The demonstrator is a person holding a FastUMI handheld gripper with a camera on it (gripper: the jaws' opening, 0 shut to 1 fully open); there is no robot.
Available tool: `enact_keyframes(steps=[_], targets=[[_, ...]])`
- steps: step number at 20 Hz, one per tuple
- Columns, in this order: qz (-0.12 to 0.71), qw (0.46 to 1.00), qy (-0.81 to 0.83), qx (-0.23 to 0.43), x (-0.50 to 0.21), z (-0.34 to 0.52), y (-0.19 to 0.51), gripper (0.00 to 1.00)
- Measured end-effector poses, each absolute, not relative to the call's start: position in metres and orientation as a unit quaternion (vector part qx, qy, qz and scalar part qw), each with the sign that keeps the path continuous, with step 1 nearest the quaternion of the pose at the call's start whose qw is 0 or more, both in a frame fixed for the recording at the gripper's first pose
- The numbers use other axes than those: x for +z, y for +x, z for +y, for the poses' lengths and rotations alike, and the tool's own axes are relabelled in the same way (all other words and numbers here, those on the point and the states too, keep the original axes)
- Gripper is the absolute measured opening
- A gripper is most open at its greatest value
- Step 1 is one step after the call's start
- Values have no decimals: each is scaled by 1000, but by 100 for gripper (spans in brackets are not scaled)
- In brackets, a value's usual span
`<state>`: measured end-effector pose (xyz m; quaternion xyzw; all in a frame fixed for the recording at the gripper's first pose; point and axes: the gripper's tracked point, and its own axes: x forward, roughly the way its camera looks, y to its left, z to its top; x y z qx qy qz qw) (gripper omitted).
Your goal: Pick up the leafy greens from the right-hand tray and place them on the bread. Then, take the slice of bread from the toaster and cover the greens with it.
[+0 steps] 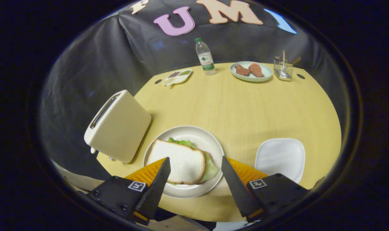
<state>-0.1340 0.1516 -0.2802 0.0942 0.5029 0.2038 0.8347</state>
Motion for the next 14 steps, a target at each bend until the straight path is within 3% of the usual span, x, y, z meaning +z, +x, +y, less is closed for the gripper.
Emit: enact_keyframes(steps=[5, 14], targets=[[400, 887, 100, 207, -215, 138, -89, 100], [205, 973, 22, 100, -77, 75, -23, 100]])
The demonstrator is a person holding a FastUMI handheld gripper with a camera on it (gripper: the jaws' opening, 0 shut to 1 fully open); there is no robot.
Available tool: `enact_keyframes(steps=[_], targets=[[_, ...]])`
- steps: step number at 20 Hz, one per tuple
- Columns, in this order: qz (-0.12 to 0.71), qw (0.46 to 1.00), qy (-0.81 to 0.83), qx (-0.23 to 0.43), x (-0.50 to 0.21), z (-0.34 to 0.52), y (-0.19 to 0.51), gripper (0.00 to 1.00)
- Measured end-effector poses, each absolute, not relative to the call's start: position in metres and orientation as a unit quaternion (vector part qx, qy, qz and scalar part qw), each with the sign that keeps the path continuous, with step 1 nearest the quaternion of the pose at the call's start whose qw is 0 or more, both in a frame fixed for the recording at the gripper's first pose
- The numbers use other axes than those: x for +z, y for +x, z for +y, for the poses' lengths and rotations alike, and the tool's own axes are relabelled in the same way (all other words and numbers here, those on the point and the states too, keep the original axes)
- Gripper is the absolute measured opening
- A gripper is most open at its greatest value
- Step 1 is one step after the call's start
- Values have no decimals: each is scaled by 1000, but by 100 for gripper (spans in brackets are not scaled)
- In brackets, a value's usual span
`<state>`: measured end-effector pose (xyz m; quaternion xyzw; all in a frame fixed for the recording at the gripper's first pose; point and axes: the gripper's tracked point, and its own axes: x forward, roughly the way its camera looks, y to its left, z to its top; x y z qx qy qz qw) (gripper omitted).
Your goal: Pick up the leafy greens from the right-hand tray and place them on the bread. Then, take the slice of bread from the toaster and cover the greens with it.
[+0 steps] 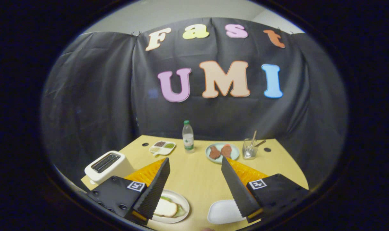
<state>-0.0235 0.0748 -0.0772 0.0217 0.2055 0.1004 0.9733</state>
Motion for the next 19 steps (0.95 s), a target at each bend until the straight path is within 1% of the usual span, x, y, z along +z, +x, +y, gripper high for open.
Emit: enact_keyframes(steps=[4, 8, 14, 19], targets=[[138, 989, 5, 54, -27, 52, -17, 100], [82, 996, -9, 16, -1, 35, -13, 100], [59, 998, -3, -11, 5, 33, -9, 100], [59, 998, 9, -26, 7, 31, -6, 100]])
